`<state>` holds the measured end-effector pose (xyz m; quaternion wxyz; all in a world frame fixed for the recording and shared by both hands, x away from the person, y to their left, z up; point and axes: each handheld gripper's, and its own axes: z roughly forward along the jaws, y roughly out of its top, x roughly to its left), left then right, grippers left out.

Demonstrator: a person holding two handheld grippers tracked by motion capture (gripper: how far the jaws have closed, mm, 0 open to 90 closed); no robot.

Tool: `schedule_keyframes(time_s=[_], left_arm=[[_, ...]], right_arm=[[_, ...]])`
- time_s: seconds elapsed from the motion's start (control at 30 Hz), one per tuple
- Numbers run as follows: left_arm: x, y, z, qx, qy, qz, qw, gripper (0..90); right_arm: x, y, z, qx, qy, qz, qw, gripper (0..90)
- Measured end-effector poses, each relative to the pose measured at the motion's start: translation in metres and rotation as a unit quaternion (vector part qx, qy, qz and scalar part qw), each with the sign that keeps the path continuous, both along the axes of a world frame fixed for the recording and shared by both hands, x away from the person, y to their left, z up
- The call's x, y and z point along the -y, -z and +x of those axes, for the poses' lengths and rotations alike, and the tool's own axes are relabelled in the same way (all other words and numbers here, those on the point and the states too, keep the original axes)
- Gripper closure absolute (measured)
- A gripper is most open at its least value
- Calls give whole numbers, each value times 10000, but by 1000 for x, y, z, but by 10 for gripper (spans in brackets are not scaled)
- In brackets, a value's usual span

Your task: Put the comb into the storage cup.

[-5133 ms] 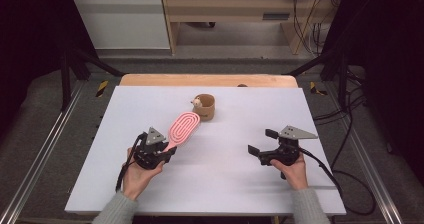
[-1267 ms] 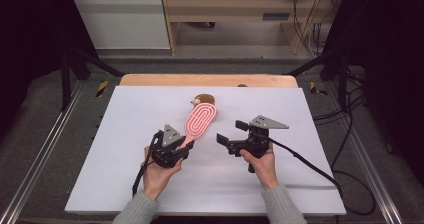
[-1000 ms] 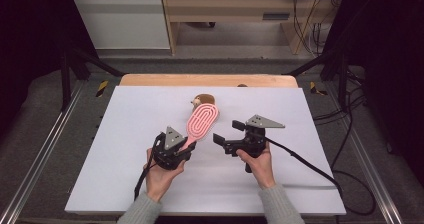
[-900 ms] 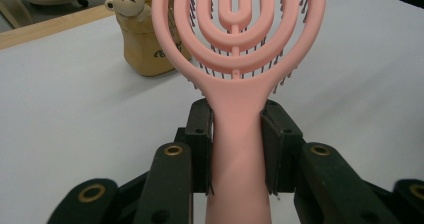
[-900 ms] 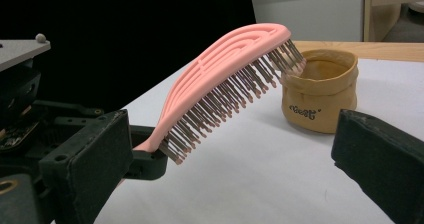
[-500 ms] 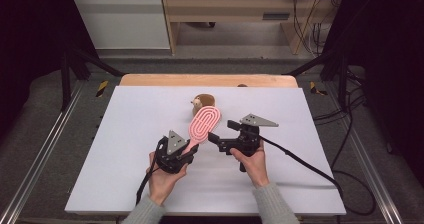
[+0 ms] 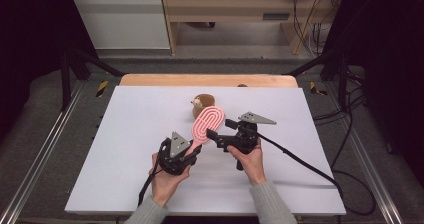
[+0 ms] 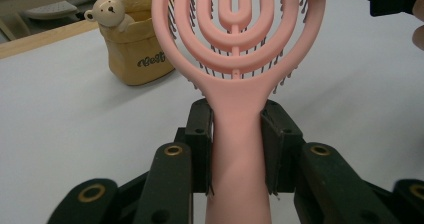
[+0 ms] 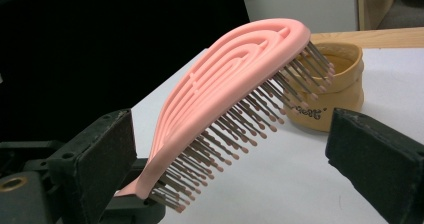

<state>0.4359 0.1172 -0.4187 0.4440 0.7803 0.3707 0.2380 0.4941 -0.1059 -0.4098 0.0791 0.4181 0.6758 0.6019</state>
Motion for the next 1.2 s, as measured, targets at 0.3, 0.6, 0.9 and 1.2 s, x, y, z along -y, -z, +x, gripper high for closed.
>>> schedule_keyframes(time_s=[0.3,0.6,0.9,1.2], left_arm=[[8,1,-3,43,91,22,9999,688],[11,1,-6,104,121,29,9999,688],[14,2,-8,152,136,18,9998,688],[15,3,-9,219,111,13,9997,688]], right_arm=[[-1,1,3,-121,13,86,9999,118],[-1,2,4,-231,-35,152,9996,205],[0,1,4,-330,-140,159,9992,355],[0,0,5,-546,-232,319,9977,438]])
